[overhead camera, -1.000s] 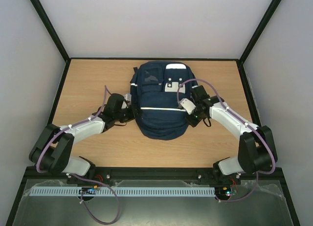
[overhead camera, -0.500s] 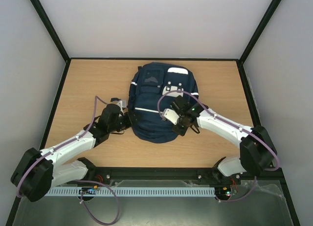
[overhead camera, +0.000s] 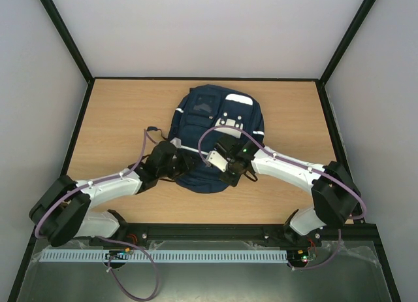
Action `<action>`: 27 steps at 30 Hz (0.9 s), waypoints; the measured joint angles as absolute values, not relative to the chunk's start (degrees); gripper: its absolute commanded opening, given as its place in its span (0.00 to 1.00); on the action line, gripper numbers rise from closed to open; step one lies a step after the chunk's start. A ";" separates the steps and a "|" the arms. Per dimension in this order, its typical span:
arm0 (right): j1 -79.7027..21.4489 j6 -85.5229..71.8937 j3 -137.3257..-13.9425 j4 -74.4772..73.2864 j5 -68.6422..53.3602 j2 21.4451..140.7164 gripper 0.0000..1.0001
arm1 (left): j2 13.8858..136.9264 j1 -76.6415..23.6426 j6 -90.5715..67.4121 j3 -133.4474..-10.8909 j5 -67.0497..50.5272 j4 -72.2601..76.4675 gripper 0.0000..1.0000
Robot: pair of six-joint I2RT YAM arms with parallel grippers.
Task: Pack the student bag
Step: Zip the student bag at the center of the board.
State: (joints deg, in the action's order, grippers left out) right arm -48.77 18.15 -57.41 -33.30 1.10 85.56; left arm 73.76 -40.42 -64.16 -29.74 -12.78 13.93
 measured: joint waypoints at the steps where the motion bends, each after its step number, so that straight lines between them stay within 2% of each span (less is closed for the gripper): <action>1: -48.77 17.93 -57.41 -33.32 1.10 85.58 0.01 | 74.41 -40.82 -64.73 -30.00 -12.78 14.15 0.44; 7: -48.80 17.32 -57.43 -33.32 1.13 85.62 0.01 | 74.78 -43.94 -67.48 -30.50 -11.03 13.78 0.46; 14: -48.80 17.06 -57.47 -33.30 1.10 85.62 0.01 | 66.11 -49.47 -70.02 -30.87 -6.02 9.91 0.50; 21: -48.84 16.56 -57.47 -33.30 1.08 85.62 0.01 | 72.66 -49.45 -71.75 -31.14 -4.93 11.16 0.49; 23: -48.84 16.45 -57.47 -33.30 1.06 85.62 0.01 | 75.02 -49.45 -72.27 -31.16 -4.97 11.81 0.46; 27: -48.86 16.43 -57.47 -33.30 1.04 85.62 0.01 | 77.60 -49.43 -72.88 -31.79 -4.73 13.82 0.34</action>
